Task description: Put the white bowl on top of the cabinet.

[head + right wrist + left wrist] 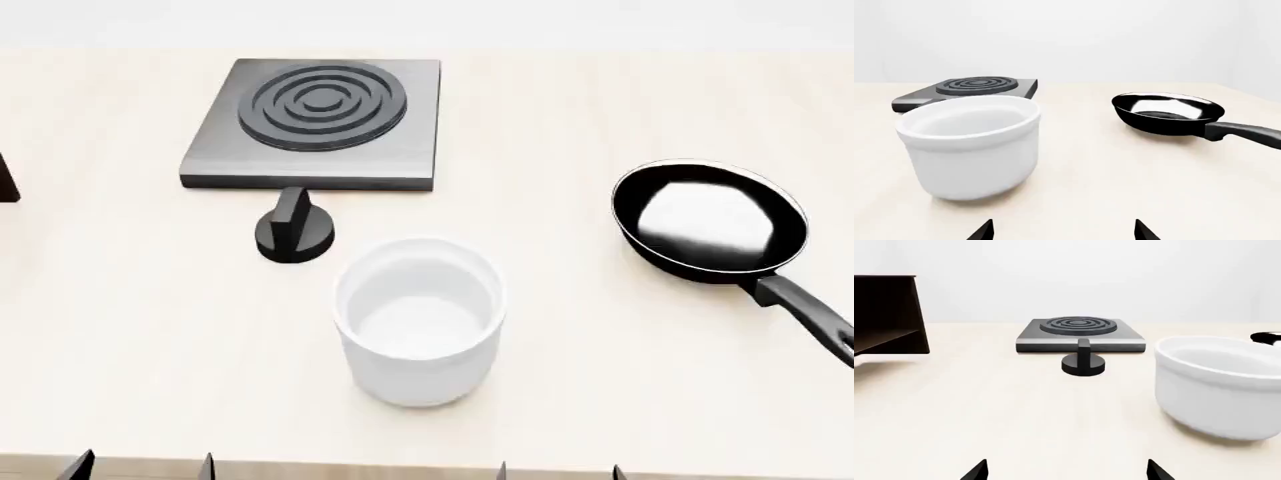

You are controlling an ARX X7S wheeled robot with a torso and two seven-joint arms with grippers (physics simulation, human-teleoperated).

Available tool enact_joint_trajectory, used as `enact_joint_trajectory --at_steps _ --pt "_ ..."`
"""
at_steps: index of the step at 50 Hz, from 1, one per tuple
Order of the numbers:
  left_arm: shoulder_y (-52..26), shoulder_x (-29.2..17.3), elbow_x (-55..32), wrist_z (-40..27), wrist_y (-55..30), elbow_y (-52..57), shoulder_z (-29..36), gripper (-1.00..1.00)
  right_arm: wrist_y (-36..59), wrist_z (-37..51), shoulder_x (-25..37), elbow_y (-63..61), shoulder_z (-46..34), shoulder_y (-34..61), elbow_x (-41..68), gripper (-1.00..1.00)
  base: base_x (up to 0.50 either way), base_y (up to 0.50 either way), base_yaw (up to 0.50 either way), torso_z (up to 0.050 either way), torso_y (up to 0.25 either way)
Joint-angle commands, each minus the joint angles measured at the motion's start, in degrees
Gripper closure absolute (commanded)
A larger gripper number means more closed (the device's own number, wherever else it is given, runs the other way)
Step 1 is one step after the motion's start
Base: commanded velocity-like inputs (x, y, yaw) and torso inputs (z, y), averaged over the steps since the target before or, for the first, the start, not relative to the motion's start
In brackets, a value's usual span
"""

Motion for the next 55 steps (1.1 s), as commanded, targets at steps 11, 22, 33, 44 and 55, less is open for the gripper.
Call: enact_joint_trajectory --at_steps 11,22,33,44,55 --pt "-0.3 -2.5 -1.7 -3.6 -1.2 -0.2 3.2 -1.0 0.8 3.0 2.4 0.6 -3.3 0.4 2.2 -1.0 0.0 0.0 0.0 0.0 0.0" --pt "0.1 -2.5 2.7 -5.4 -2.2 1.8 3.7 -1.0 3.4 2.7 2.1 -2.3 -1.1 -0.4 5.2 -1.0 0.0 0.0 0.0 0.0 0.0" --pt "11.3 -3.5 3.4 -14.4 -4.2 26.5 -4.4 -1.0 15.1 5.0 4.5 -29.3 -2.8 -3.3 7.1 -1.0 0.0 0.0 0.0 0.0 0.0" --pt "22.8 -1.2 -5.0 -25.2 3.4 34.6 -17.6 -1.0 26.6 8.3 5.5 -48.2 -1.3 -3.3 12.5 -1.0 0.0 0.0 0.0 0.0 0.0" --pt "31.4 -0.8 -14.1 -42.6 14.9 33.2 -22.8 -1.0 32.4 17.4 10.6 -60.0 -1.2 -1.3 23.3 -1.0 0.0 0.0 0.0 0.0 0.0"
